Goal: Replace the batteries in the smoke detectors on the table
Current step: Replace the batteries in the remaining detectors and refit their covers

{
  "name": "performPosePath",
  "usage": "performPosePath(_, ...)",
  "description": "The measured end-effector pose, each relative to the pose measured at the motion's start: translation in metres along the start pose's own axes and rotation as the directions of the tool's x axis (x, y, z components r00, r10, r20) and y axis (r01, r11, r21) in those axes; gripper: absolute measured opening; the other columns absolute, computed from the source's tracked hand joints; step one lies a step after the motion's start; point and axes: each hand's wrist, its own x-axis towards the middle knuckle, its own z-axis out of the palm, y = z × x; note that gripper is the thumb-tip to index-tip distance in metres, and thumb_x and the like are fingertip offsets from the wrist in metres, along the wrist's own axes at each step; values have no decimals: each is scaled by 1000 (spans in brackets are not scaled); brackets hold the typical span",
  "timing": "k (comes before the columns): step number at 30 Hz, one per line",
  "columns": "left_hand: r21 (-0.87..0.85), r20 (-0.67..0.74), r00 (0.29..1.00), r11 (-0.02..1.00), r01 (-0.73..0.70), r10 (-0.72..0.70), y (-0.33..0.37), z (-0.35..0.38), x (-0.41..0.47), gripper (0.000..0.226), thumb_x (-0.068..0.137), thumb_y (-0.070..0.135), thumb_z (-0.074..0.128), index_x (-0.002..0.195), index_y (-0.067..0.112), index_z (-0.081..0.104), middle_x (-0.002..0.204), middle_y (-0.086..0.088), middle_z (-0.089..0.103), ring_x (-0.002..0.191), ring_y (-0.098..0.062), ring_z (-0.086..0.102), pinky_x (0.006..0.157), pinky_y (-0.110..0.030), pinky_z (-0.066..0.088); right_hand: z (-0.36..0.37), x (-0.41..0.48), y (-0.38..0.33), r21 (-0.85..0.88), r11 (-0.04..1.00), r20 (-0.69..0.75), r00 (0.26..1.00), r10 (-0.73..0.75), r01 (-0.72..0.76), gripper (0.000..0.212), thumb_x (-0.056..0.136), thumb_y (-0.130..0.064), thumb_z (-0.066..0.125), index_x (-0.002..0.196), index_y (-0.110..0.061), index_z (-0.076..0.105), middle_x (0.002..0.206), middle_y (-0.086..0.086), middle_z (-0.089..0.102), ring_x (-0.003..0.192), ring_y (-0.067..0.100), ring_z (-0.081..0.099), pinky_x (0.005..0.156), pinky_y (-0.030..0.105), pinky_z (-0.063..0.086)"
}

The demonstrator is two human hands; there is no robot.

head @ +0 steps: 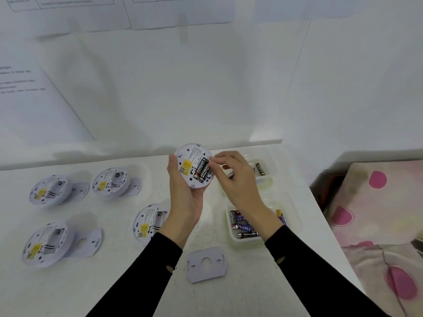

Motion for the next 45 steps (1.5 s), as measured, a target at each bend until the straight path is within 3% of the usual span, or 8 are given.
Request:
performPosePath(5, -13, -17, 1000, 1000, 14, -14, 1, 5, 0, 51, 100, 55, 37, 119, 15, 63, 101, -9, 74, 94, -20, 70, 85, -35, 58, 15, -29, -6, 1, 1000, -19, 1000, -5, 5, 34, 99, -25, 46, 127, -14, 61, 134, -1, 54, 128, 7, 45, 106, 31, 40)
performPosePath(13, 4, -16, 1000, 1000, 26, -26, 5, -1, 0, 50, 99, 55, 41, 122, 16, 62, 107, -9, 73, 102, -21, 69, 86, -35, 57, 15, -38, 3, -574, 800, 42, 982, -185, 176, 47, 101, -35, 26, 138, -23, 52, 147, 1, 47, 123, 24, 50, 101, 45, 34)
performPosePath(18, -21, 24, 1000, 1000, 13, -12, 9, -12, 2, 56, 100, 54, 36, 133, 12, 55, 122, -16, 67, 109, -27, 66, 90, -44, 57, 3, -24, 3, -402, 898, 164, 979, -119, 176, 42, 100, -34, 34, 138, -31, 50, 150, -4, 39, 126, 15, 43, 106, 36, 27)
performPosePath(22, -86, 18, 1000, 996, -2, 3, 22, -28, 6, 53, 100, 52, 40, 133, 13, 54, 128, -17, 63, 115, -32, 63, 92, -54, 54, -7, -41, -4, -50, 997, 241, 969, -48, 62, 24, 89, -10, 52, 113, -12, 56, 110, -1, 55, 101, 9, 52, 87, 28, 43)
performPosePath(26, -86, 8, 1000, 996, 18, -18, 29, -45, -1, 48, 100, 51, 42, 126, 15, 57, 126, -15, 64, 117, -34, 61, 93, -57, 52, -10, -88, -5, -133, 962, 682, 726, -87, 240, 18, 93, -21, 55, 110, -16, 58, 111, -3, 55, 103, 7, 51, 88, 29, 47)
performPosePath(32, -101, -20, 997, 992, 74, -76, 34, -60, -23, 44, 98, 51, 46, 120, 15, 59, 118, -14, 67, 108, -33, 66, 86, -56, 56, -4, -130, 7, -246, 892, 874, 485, 36, 378, 46, 91, -38, 60, 132, -21, 50, 150, 1, 37, 136, 18, 36, 114, 30, 26)
performPosePath(41, -69, 4, 995, 993, 98, -98, 36, -90, -54, 50, 96, 52, 48, 124, 12, 60, 116, -15, 71, 107, -33, 69, 86, -55, 56, -11, -138, 13, -150, 965, 786, 618, -16, 216, 50, 80, -24, 68, 127, -18, 51, 125, -3, 51, 117, 12, 44, 99, 20, 36)
performPosePath(45, -60, -8, 998, 997, 55, -56, 42, -92, -64, 50, 98, 53, 45, 123, 12, 61, 118, -15, 70, 108, -30, 68, 88, -50, 57, -14, -118, -21, -2, 993, 554, 827, -96, 117, 44, 76, -24, 75, 116, -20, 57, 121, -7, 54, 115, 11, 49, 97, 25, 40)
